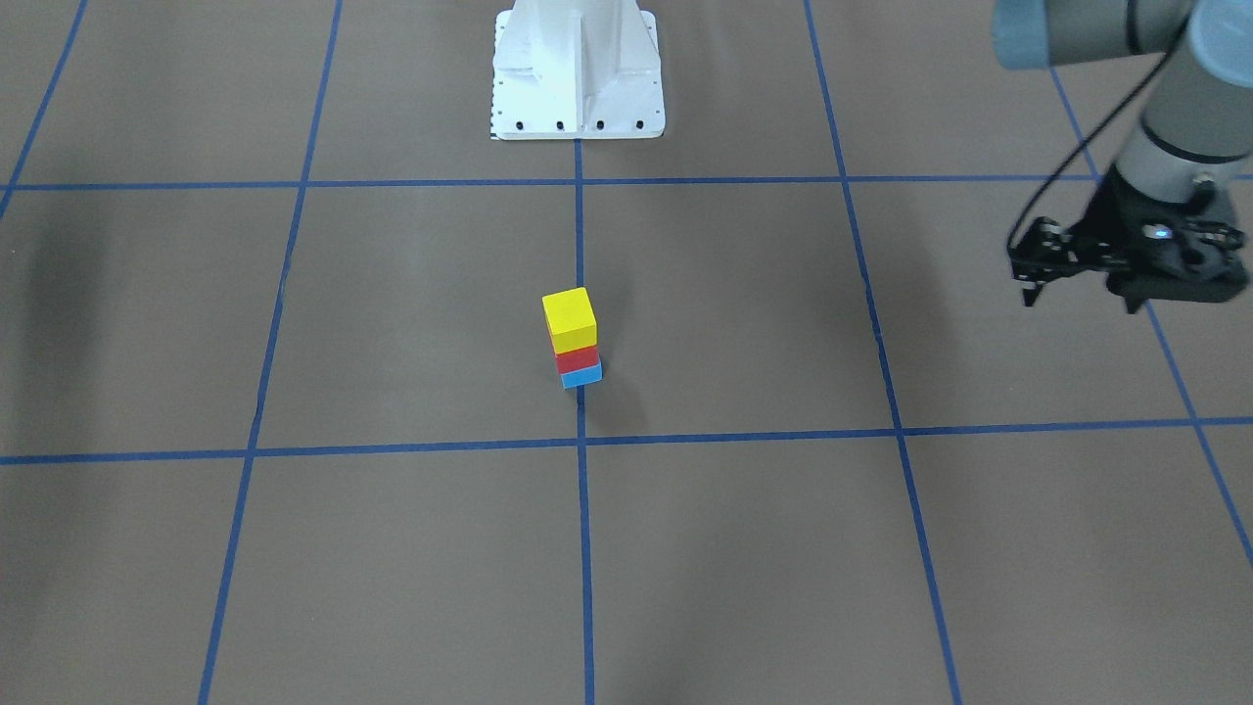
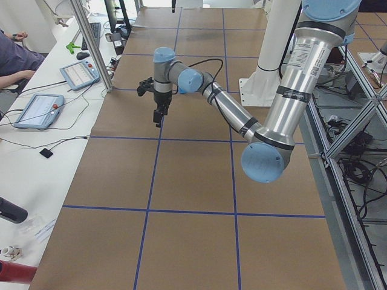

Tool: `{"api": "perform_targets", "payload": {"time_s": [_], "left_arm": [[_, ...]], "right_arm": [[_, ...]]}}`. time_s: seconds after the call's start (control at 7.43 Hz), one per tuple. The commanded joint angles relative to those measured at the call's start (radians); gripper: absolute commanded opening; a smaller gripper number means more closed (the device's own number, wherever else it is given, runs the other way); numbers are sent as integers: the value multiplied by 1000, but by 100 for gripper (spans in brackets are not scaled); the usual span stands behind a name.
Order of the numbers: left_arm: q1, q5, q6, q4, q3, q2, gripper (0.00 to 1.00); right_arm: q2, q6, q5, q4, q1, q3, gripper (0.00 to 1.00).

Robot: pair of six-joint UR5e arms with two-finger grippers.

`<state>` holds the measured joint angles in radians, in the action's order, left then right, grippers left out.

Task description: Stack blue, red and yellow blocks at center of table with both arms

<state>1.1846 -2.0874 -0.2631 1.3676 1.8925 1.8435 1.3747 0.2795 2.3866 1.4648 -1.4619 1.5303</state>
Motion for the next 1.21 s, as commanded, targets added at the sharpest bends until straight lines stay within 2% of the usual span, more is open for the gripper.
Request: {"api": "perform_targets", "payload": {"time_s": [0.0,0.13,0.27,0.4,0.54,0.67,0.81,0.94,1.08], "left_arm": [[244,-182,357,171,-230,-116,100],[285,-216,396,314,-327,-179,100],[287,-214,398,464,-427,-182,100],[293,-214,400,531,-502,-182,100],[296,-214,384,530,-519,-179,100],[323,-221,343,519,-488,-190,100],[326,-220,302,504,-410,-222,100],[328,-220,294,401,-318,-243,100],[336,-218,297,207,-203,-244,100]], "right_arm": [[6,-2,31,37,-44,4,100],[12,-3,29,37,-49,4,100],[23,-17,29,35,-49,2,100],[38,-19,28,29,-52,4,100],[64,-19,23,23,-57,2,100],[72,-25,25,20,-61,4,100],[67,-25,19,20,-63,4,100],[61,-25,19,32,-89,13,100],[67,-25,19,38,-98,17,100]]}}
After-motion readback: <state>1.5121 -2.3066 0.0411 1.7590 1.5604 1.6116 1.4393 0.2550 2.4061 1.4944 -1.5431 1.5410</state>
